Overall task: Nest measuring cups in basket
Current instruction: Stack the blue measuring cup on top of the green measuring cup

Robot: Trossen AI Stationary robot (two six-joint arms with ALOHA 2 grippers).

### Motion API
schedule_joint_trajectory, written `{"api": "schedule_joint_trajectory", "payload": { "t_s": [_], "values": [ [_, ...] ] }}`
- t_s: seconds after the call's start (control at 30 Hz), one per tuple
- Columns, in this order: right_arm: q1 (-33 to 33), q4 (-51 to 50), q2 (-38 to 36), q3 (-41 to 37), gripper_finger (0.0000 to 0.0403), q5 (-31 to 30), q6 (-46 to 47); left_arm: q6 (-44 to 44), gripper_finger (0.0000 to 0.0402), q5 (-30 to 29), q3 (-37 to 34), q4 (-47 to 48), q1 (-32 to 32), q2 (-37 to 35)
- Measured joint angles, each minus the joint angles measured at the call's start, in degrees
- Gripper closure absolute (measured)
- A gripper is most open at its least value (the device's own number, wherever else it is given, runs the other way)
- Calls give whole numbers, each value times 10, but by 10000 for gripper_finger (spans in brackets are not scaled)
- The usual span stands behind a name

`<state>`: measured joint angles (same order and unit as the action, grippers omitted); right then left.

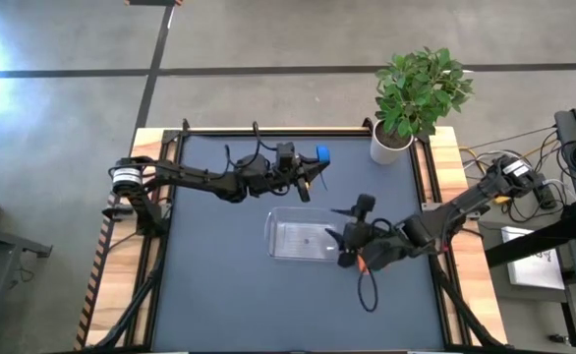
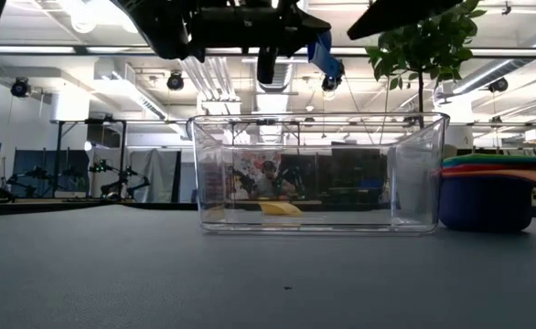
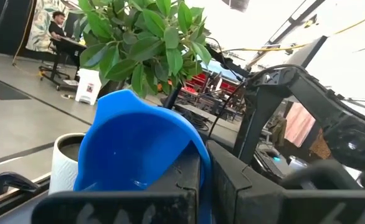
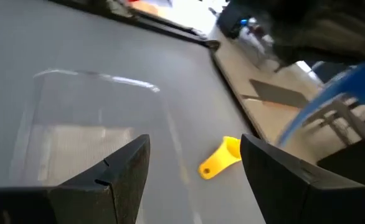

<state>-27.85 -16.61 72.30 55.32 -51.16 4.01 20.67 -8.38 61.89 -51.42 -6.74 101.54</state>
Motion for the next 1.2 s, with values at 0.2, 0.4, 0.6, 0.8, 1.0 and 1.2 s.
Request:
{"api": "schedule_joint_trajectory", "payload": {
  "t_s": [0.2, 0.4, 0.6, 0.8, 1.0, 1.2],
  "values": [
    [83, 88, -39, -55, 165, 47, -18, 0, 402, 0, 0, 0, 0, 0],
    [150, 273, -96, -157, 165, 136, -59, -2, 402, 0, -1, 3, 0, -1],
    [158, 420, -104, -198, 165, 96, -107, -2, 402, -1, -1, 4, 0, -1],
    [166, 428, -61, -176, 178, 69, -116, 0, 402, -15, -1, -6, 0, -1],
    [177, 429, -15, -139, 215, 19, -127, 6, 401, -16, -1, -12, 0, -1],
    [178, 422, 5, -121, 300, 5, -130, 9, 401, -16, -1, -14, 0, -1]
  ]
}}
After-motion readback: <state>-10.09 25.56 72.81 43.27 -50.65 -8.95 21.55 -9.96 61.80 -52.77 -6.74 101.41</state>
